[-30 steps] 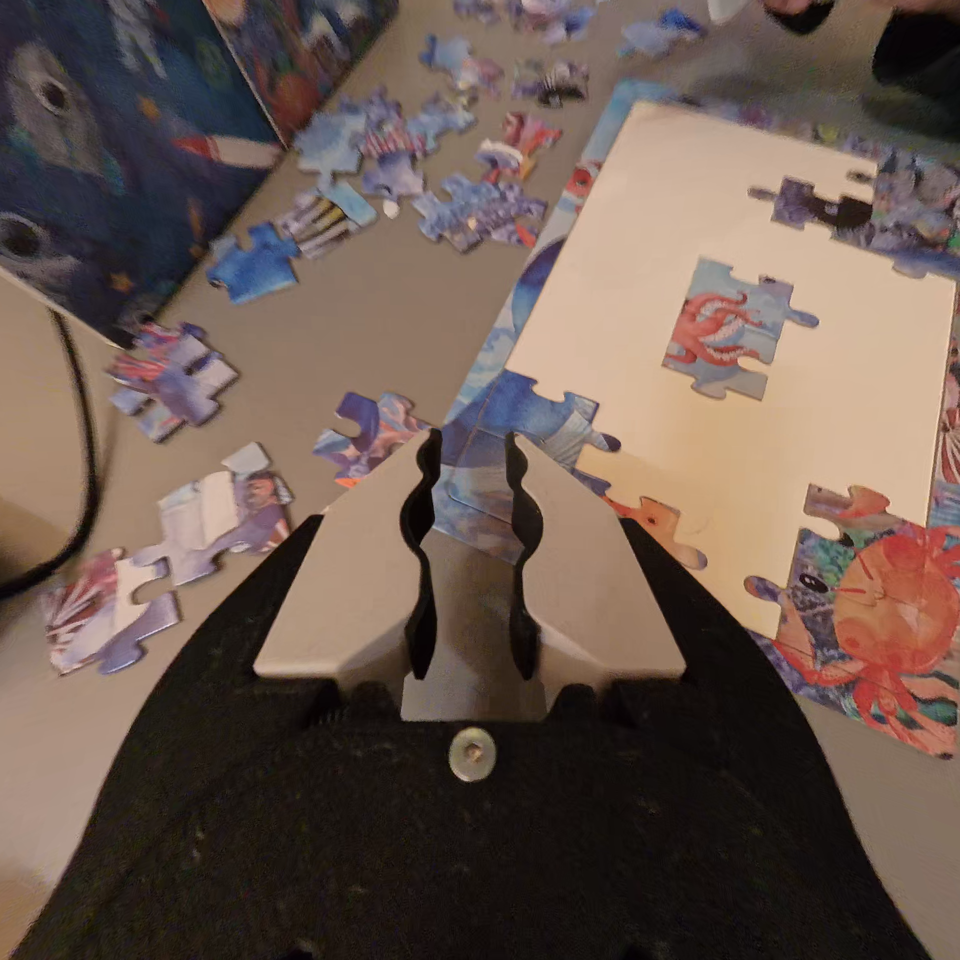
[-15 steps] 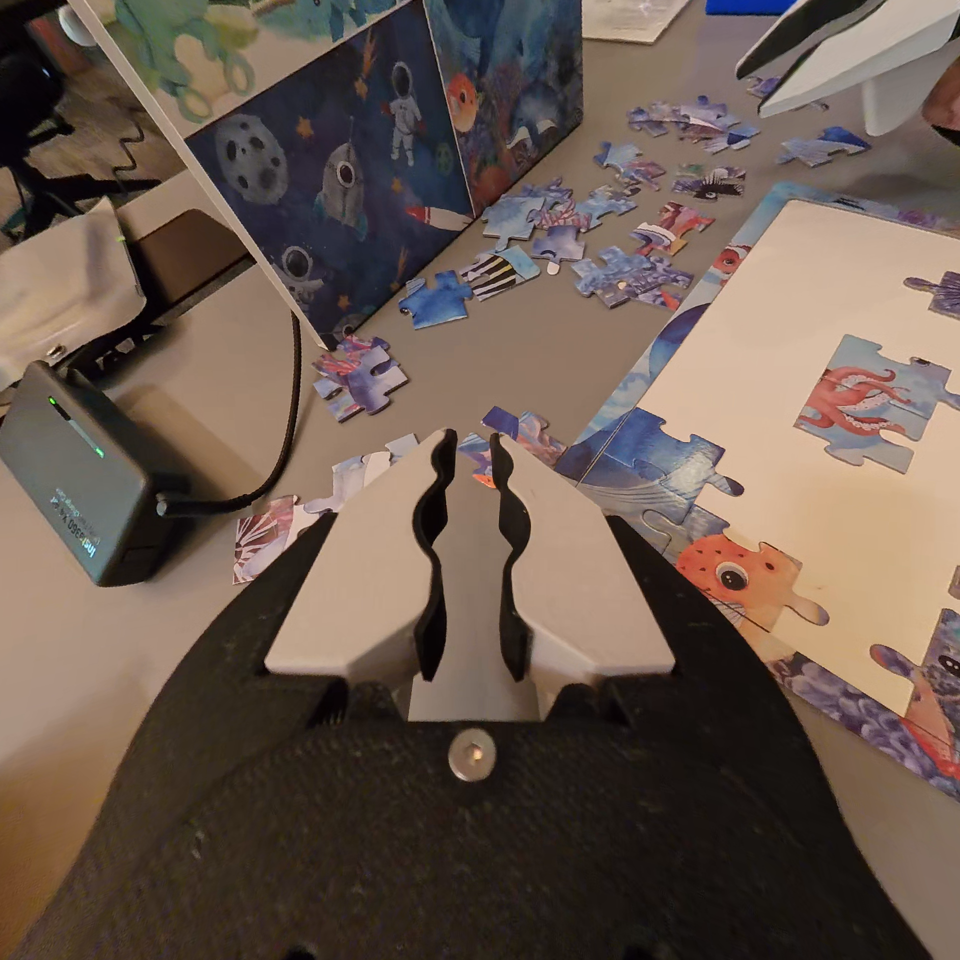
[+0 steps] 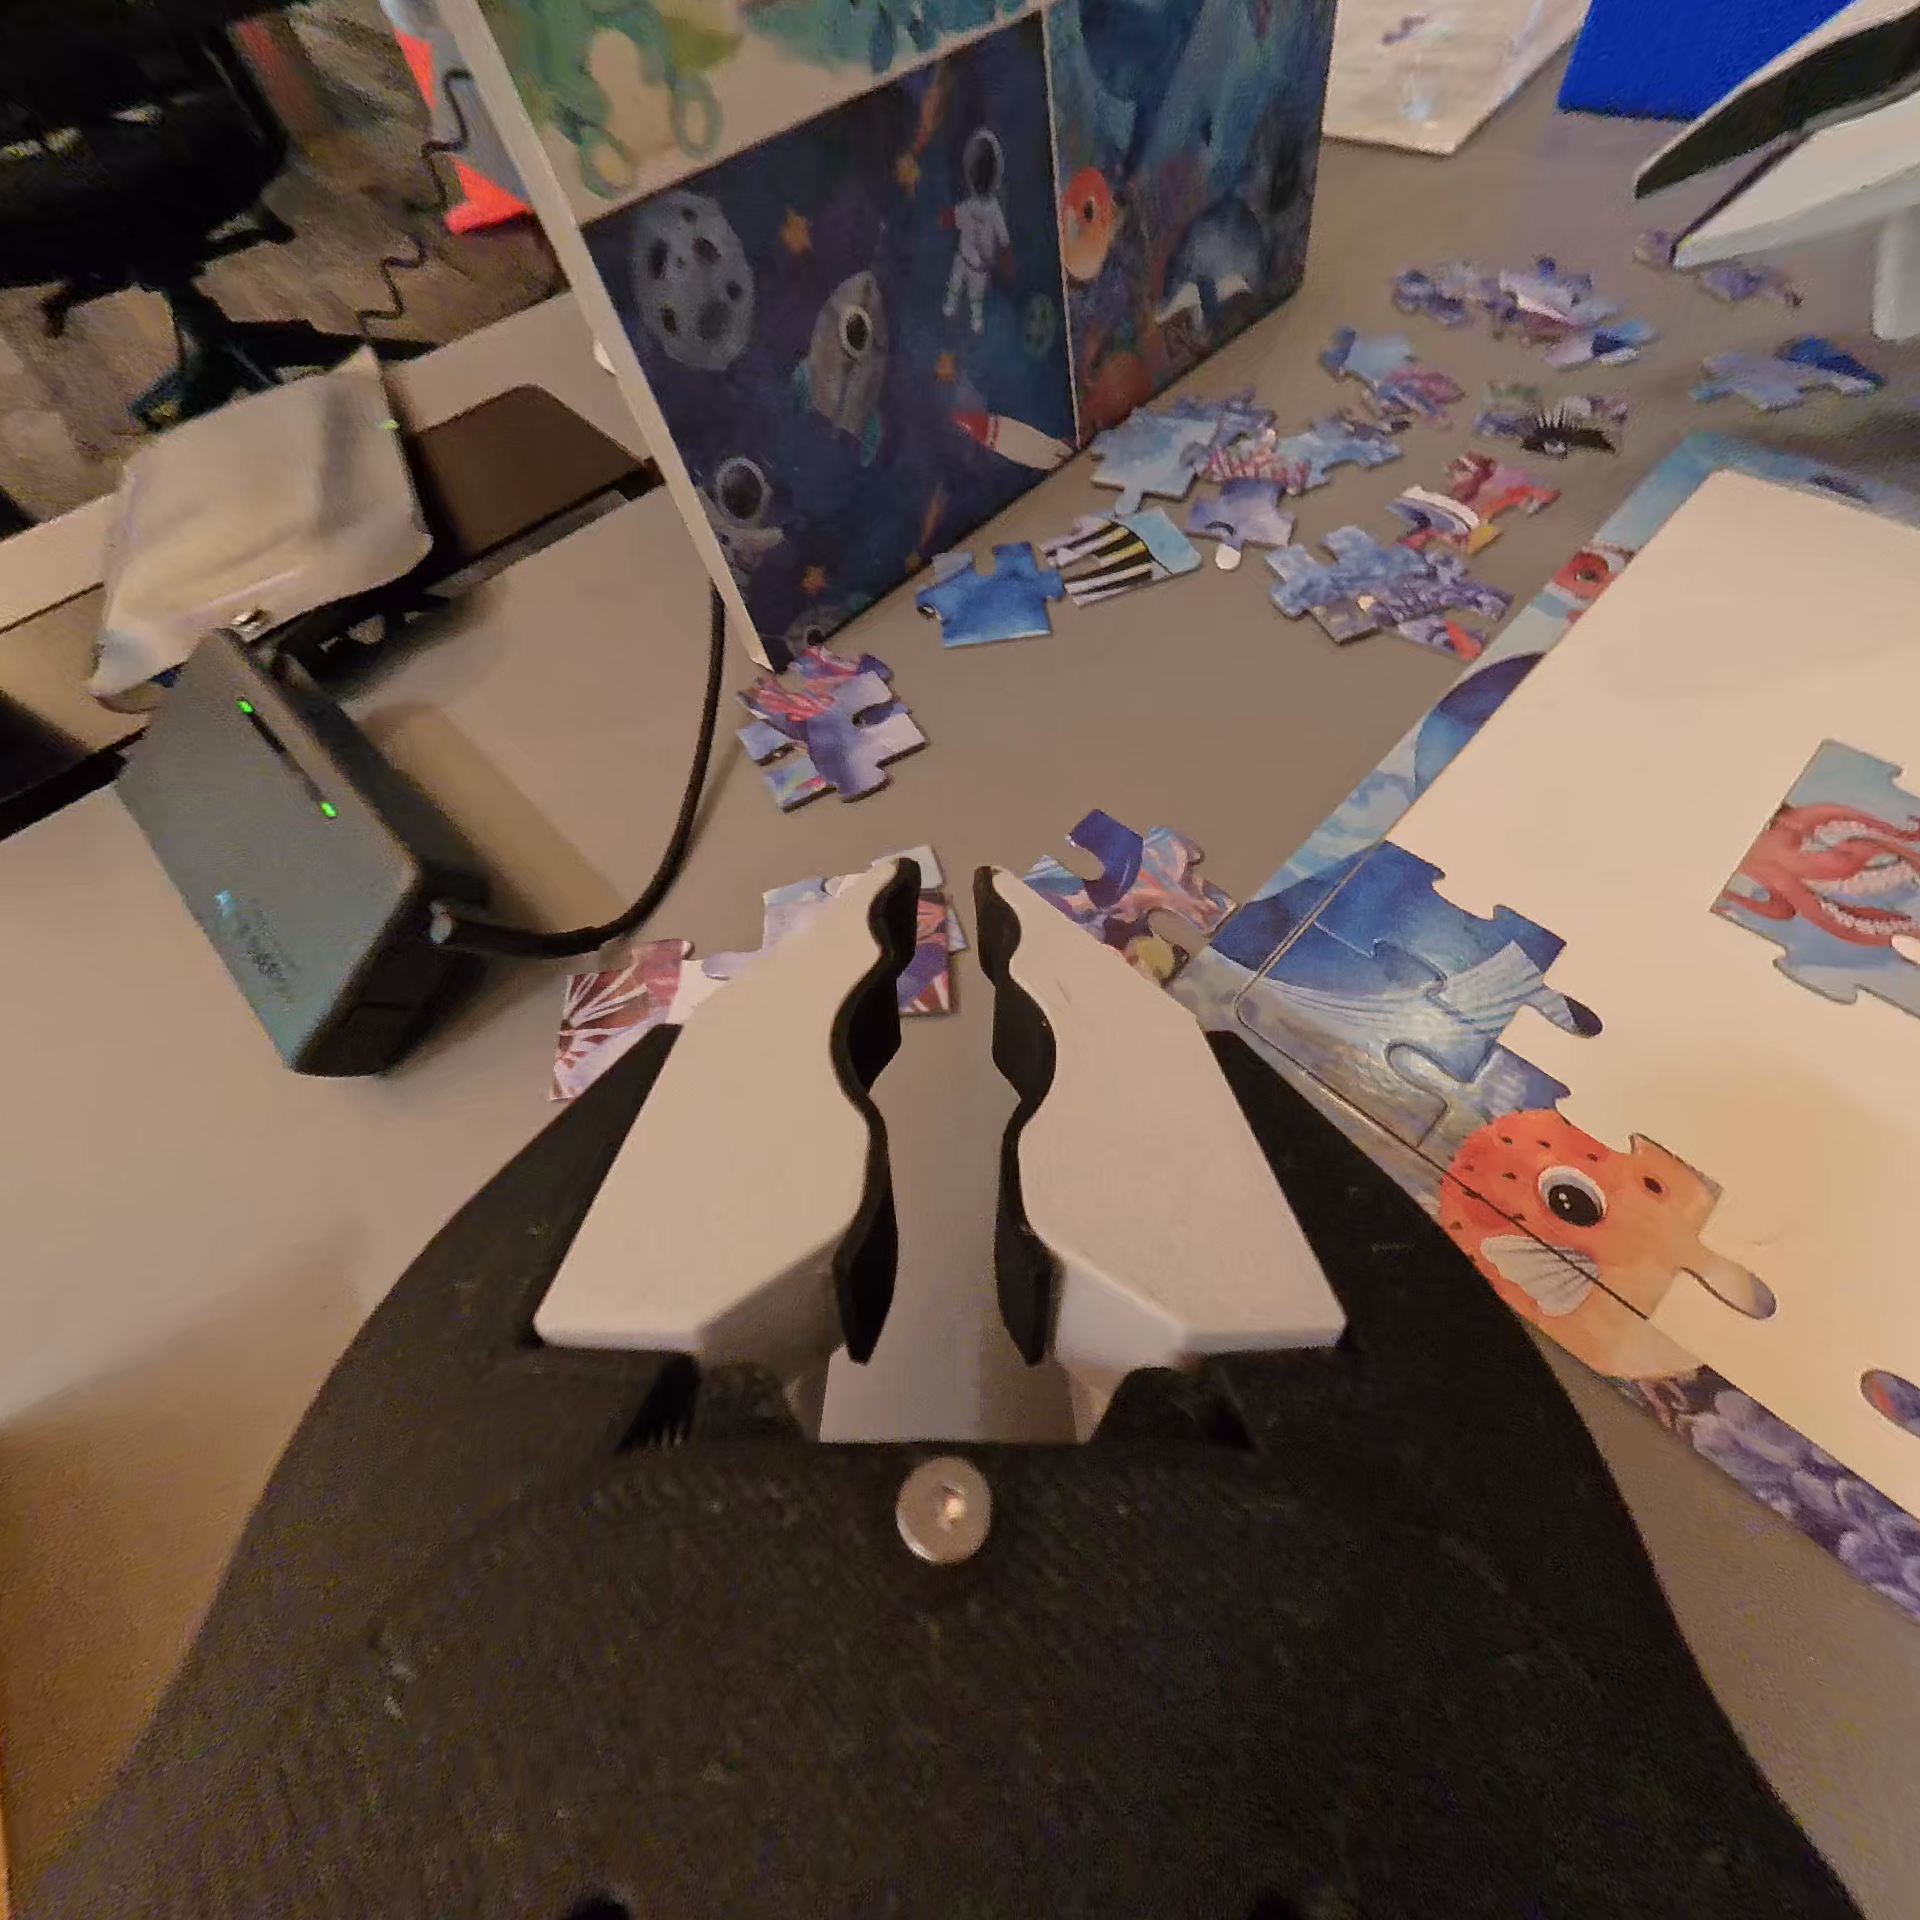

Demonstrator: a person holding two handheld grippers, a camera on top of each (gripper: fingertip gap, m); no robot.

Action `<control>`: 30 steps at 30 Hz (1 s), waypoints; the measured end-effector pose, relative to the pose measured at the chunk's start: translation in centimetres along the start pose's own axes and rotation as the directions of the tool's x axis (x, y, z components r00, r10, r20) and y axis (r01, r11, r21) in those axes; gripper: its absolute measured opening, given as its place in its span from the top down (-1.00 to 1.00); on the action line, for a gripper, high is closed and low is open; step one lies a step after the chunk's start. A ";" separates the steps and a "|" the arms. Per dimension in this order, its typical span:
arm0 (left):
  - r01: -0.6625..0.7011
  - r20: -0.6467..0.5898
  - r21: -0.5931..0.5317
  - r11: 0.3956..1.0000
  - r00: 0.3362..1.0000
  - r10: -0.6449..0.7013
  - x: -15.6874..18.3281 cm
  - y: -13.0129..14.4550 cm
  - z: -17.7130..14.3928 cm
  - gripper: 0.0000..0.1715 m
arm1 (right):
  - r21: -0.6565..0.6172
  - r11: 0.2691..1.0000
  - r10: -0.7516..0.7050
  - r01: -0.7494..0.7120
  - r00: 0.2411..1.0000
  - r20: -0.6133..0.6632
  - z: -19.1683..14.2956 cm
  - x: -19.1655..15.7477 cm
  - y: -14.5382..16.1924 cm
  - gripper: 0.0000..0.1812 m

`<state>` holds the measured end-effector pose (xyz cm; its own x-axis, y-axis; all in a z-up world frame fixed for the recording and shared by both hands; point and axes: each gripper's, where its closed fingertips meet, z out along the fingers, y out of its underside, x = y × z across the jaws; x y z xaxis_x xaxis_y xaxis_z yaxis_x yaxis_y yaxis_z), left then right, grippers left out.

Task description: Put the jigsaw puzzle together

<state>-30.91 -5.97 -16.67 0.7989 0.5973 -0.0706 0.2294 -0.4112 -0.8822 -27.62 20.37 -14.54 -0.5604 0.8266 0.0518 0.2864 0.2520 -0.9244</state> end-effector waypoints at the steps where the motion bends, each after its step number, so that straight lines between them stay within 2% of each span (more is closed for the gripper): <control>1: 0.005 0.006 0.007 1.000 1.000 -0.005 -0.2 -0.1 -0.1 0.90 | 0.006 1.000 0.007 -0.007 1.000 -0.005 -0.1 0.2 -0.1 0.69; 11: 0.007 0.025 0.016 1.000 1.000 -0.008 -0.6 -0.3 -0.4 0.92 | 0.113 0.986 0.123 -0.122 0.992 -0.003 -1.4 1.8 -1.2 0.69; 16: -0.001 0.000 -0.019 1.000 1.000 0.001 0.0 0.2 0.2 0.88 | 0.112 0.985 0.127 -0.128 0.992 0.010 -1.2 1.5 -1.2 0.68; 23: 0.039 -0.080 -0.098 0.994 0.996 -0.047 2.3 1.2 1.7 0.72 | 0.104 0.993 0.057 -0.058 0.998 0.015 -1.1 -0.1 -2.1 0.66; 27: 0.036 -0.029 -0.176 0.984 0.999 -0.042 2.3 2.2 2.6 0.71 | 0.080 0.997 -0.017 0.020 0.999 -0.036 -1.6 -0.5 -2.9 0.66; 30: 0.039 -0.045 -0.218 0.975 0.998 -0.050 2.9 2.6 3.0 0.66 | 0.105 0.993 -0.054 0.059 0.997 -0.048 -2.1 -1.2 -4.1 0.66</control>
<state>-29.68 -3.30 -20.60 0.8104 0.5858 -0.0054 0.3765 -0.5279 -0.7613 -26.46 19.39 -10.01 -0.5373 0.8348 0.1199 0.1693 0.2461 -0.9544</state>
